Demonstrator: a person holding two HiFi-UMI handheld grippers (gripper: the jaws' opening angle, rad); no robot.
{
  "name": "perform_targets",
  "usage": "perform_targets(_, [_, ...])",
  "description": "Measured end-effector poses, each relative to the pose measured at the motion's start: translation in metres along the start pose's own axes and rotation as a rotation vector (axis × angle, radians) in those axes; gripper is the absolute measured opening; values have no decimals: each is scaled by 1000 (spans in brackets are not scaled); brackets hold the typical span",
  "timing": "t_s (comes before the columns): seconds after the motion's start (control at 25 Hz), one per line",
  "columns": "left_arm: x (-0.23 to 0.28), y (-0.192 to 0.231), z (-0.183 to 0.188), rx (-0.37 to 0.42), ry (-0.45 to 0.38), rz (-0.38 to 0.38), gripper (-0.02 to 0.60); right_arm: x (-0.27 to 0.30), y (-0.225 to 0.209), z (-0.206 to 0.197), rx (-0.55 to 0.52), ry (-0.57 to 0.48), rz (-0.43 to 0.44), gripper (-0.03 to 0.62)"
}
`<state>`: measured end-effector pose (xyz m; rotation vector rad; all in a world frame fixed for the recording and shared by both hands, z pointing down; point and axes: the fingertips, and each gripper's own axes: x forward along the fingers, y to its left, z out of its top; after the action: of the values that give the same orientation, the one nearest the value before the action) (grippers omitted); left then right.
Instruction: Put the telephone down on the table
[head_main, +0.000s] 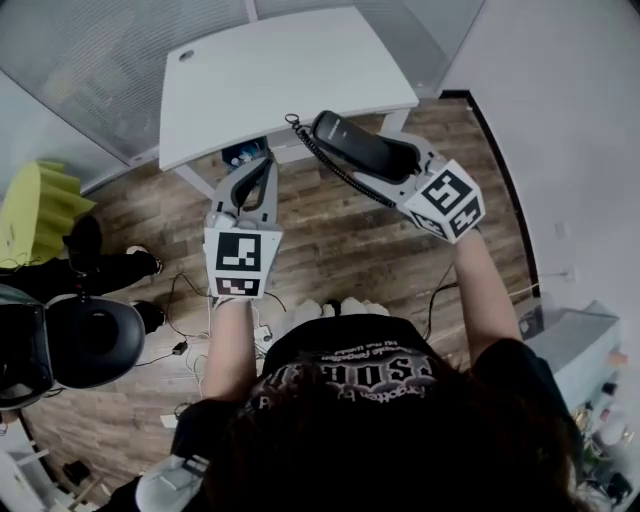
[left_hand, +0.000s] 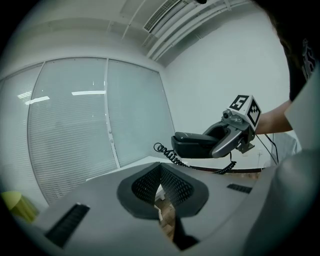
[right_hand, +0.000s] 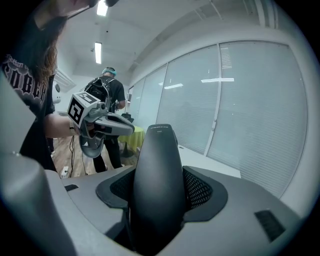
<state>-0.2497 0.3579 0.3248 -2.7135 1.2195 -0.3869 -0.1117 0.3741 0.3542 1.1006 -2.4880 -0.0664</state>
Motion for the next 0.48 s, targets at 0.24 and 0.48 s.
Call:
perform_targets(0.24, [23, 5, -1, -5, 15, 5, 3, 7, -27, -9, 8, 13, -4, 287])
perform_targets(0.48, [53, 24, -6, -12, 17, 6, 3, 36, -47, -18, 19, 27, 10, 287])
